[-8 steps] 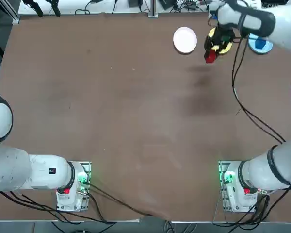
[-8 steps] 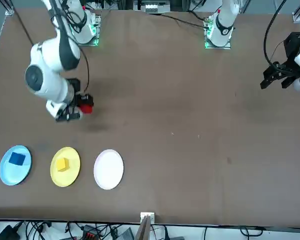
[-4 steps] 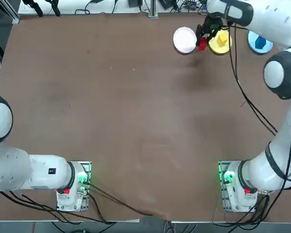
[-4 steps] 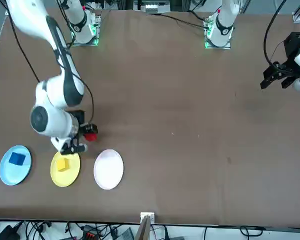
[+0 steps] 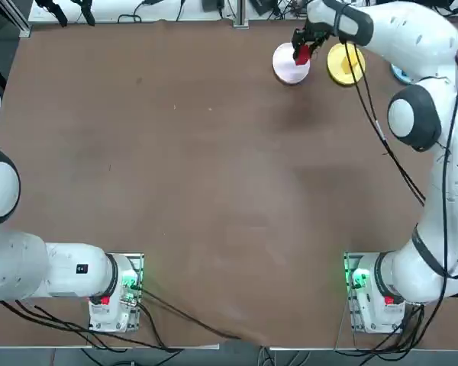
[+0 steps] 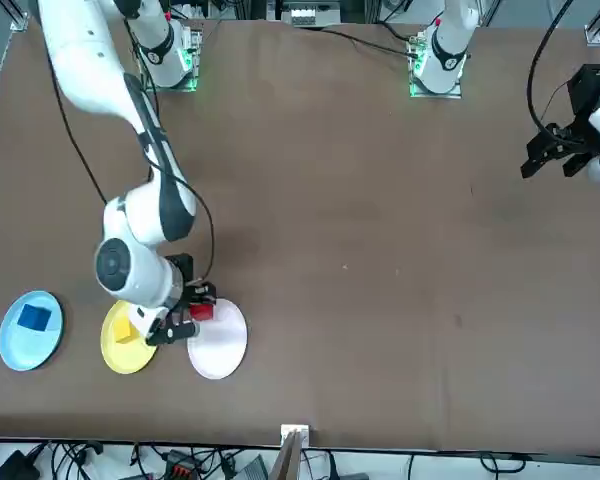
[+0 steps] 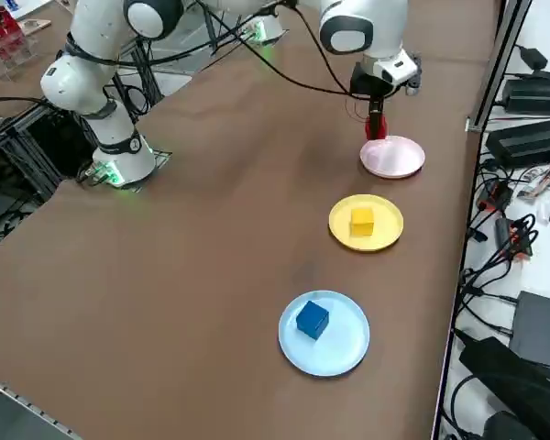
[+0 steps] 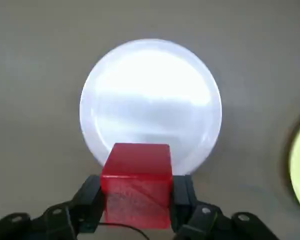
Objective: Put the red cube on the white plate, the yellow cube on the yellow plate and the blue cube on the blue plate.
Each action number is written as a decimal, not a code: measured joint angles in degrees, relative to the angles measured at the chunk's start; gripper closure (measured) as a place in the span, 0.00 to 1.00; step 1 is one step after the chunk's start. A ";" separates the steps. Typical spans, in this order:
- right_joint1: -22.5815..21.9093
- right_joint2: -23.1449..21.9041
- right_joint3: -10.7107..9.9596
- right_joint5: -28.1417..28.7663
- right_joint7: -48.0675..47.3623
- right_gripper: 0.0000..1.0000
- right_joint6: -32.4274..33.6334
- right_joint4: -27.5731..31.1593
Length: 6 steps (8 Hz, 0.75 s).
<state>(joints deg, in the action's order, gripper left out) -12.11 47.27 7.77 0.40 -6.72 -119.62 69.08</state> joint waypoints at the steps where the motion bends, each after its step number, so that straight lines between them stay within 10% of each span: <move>1: -0.24 1.86 -0.13 -1.31 -0.01 0.32 -2.76 -0.61; 6: -0.47 8.29 -0.25 -4.14 -0.01 0.32 -8.53 -2.67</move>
<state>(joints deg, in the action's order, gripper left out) -12.59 55.56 7.52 -3.74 -6.73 -128.15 66.41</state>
